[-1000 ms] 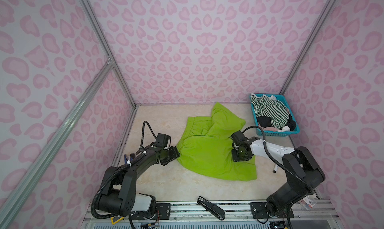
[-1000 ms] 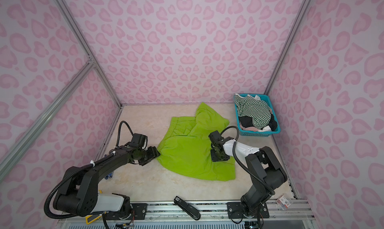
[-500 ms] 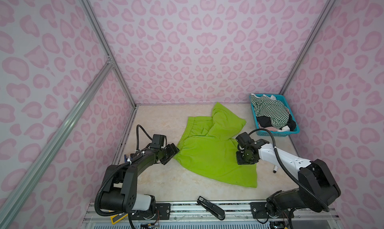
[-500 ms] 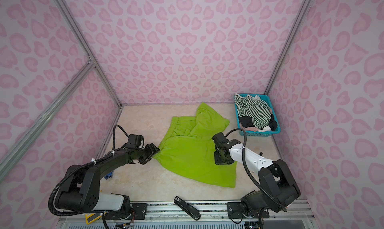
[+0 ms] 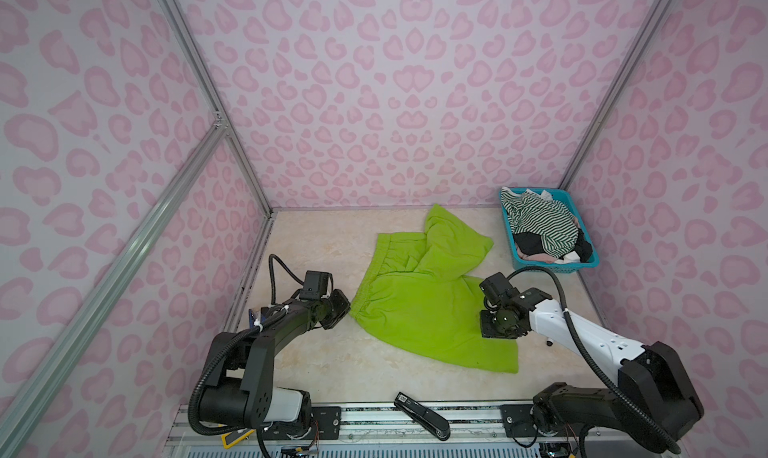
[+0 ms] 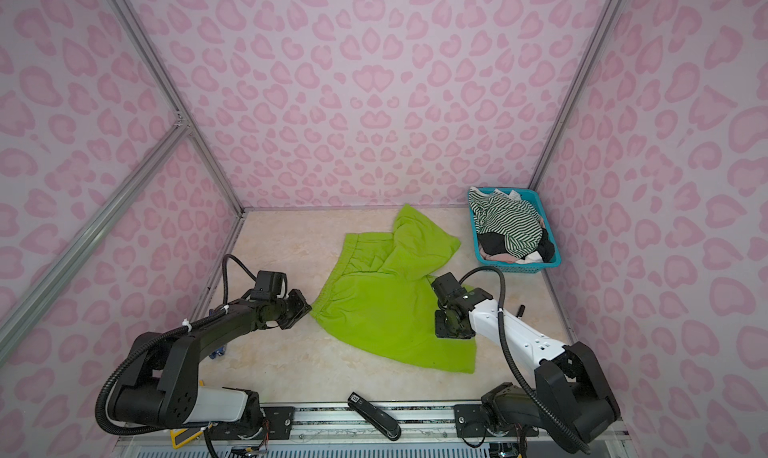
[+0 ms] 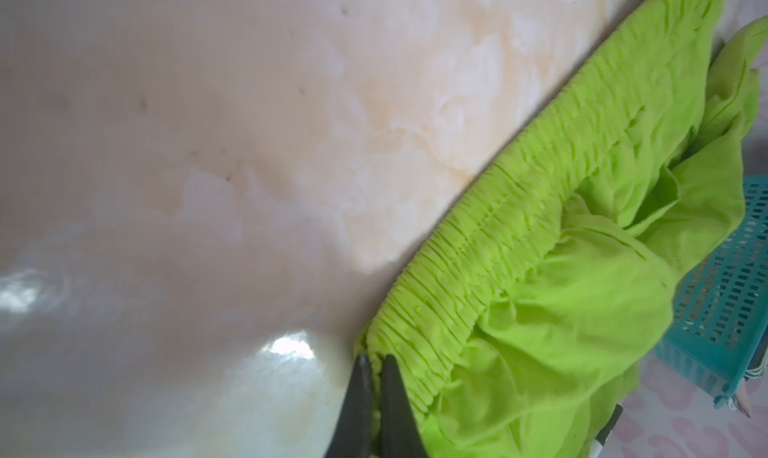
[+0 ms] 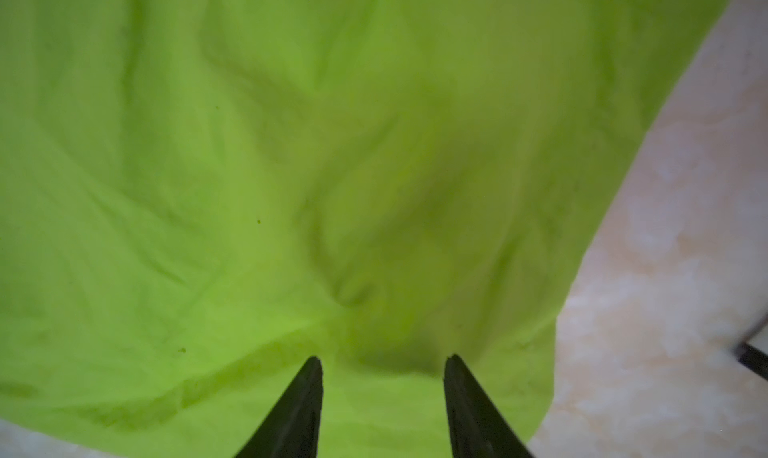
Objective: Fold and stack the mixed laundry pile
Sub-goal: 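Pull the leg hem toward the robot with the right gripper to spread the garment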
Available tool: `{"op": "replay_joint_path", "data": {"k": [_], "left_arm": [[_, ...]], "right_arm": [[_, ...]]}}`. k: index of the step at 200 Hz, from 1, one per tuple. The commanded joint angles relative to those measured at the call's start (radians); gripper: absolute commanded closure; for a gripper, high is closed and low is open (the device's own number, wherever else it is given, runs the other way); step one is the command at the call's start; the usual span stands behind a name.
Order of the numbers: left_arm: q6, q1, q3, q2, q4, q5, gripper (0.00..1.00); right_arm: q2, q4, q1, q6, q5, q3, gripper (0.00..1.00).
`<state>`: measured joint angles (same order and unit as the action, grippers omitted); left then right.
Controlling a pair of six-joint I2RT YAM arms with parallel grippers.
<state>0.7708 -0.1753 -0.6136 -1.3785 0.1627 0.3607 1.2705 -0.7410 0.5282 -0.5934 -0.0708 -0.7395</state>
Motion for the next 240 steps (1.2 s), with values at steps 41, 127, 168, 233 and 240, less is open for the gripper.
{"op": "replay_joint_path", "data": {"k": [41,127,168,233,240], "left_arm": [[-0.158,0.0,-0.068,0.245,0.243,-0.176,0.97],[-0.167,0.0,0.012,0.436,0.357,-0.242,0.97],[-0.156,0.0,0.026,0.432,0.346,-0.254,0.97],[-0.137,0.0,0.034,0.423,0.357,-0.313,0.97],[-0.136,-0.001,0.036,0.422,0.355,-0.314,0.97]], "right_arm": [[-0.087,-0.096,0.001,-0.094,0.002,0.082,0.48],[-0.09,-0.134,0.222,-0.259,0.063,0.109,0.46],[-0.098,-0.208,0.321,-0.344,0.025,0.109,0.46],[-0.082,-0.186,0.404,-0.458,0.027,0.147,0.47],[-0.07,-0.157,0.407,-0.46,0.045,0.155,0.48]]}}
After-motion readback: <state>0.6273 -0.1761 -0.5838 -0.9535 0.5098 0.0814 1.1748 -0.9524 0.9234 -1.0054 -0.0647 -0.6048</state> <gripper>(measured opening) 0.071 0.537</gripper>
